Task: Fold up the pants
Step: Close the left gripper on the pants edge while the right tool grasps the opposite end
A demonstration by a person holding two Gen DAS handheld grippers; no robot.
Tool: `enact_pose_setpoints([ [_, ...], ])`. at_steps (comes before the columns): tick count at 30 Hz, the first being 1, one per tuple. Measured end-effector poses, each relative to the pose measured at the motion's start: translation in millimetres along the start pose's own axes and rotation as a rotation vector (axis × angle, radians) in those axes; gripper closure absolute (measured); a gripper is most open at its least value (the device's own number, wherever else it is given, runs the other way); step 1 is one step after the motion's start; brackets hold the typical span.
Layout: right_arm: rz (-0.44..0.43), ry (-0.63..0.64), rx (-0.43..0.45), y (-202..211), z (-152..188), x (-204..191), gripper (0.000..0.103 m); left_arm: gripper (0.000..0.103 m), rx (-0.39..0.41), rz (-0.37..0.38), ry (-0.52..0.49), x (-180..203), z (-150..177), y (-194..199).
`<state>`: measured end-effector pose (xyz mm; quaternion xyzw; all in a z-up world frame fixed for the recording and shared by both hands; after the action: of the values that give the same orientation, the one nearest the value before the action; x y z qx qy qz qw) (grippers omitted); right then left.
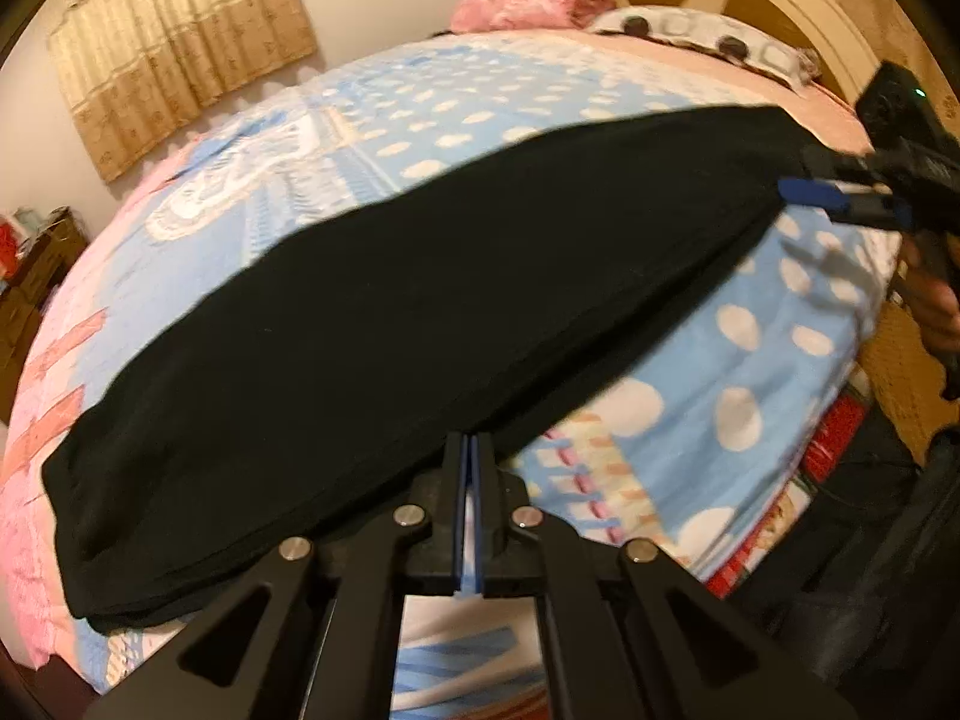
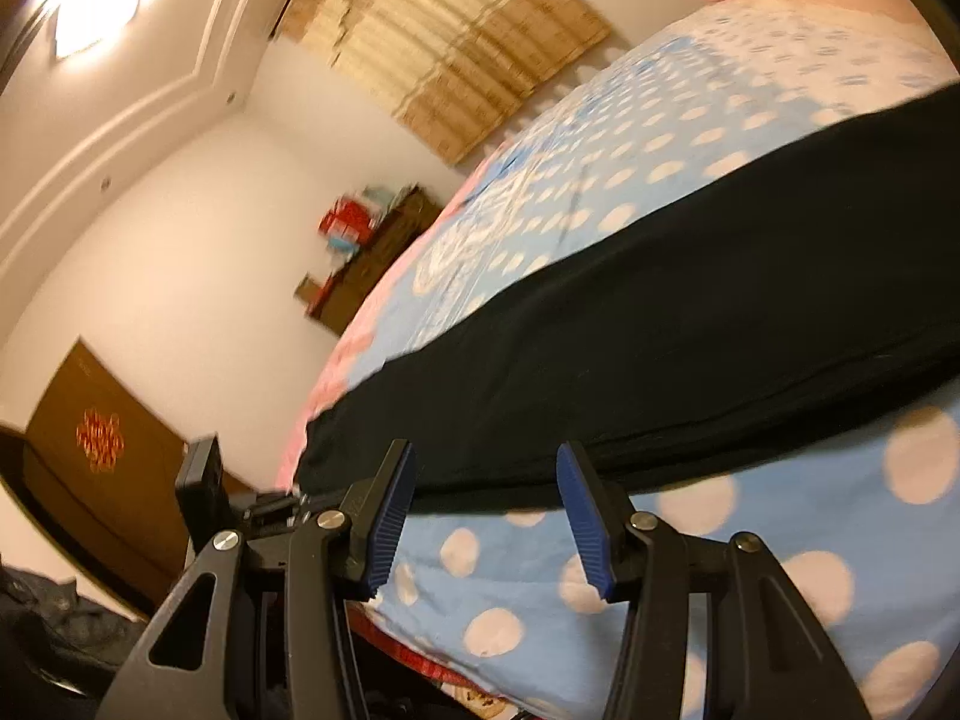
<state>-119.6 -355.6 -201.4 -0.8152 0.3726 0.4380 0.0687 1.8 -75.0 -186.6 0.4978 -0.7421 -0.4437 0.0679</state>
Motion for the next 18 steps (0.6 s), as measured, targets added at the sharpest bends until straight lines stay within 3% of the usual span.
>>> enact_pose_setpoints([
  [1, -0.002, 0.026, -0.027, -11, 3, -8, 0.049, 0.101, 0.003, 0.004, 0.013, -3, -2, 1],
  [2, 0.002, 0.061, -0.053, -21, 5, -16, 0.037, 0.101, 0.004, 0.001, 0.026, -7, -4, 3],
  [3, 0.006, 0.095, -0.07, -28, 7, -22, 0.031, 0.101, 0.009, -0.012, 0.033, -10, -5, 4],
  [5, 0.025, 0.221, -0.132, -54, 11, -42, 0.031, 0.097, 0.014, -0.016, 0.027, -12, -5, 5],
  [10, 0.115, 0.498, -0.309, -112, 28, -72, 0.031, 0.059, -0.002, -0.045, -0.023, -9, 2, -5],
  [16, 0.171, 0.671, -0.437, -145, 41, -77, 0.033, 0.057, -0.004, -0.042, -0.037, -13, 4, -12],
  [18, 0.187, 0.696, -0.471, -153, 44, -73, 0.048, 0.057, 0.0, -0.037, -0.038, -14, 3, -14],
])
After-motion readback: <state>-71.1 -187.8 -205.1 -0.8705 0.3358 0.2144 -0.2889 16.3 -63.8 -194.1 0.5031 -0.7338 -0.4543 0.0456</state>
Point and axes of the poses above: each gripper's, at about its wrist camera, not at the fingertips, and y roughly against the way its jaws point, x to its right, z to its underside, the point moved 7 cm from there along -y, roughly the way its jaws point, and after that the axes turned 14 degrees about -z, right-handed, at the moved point
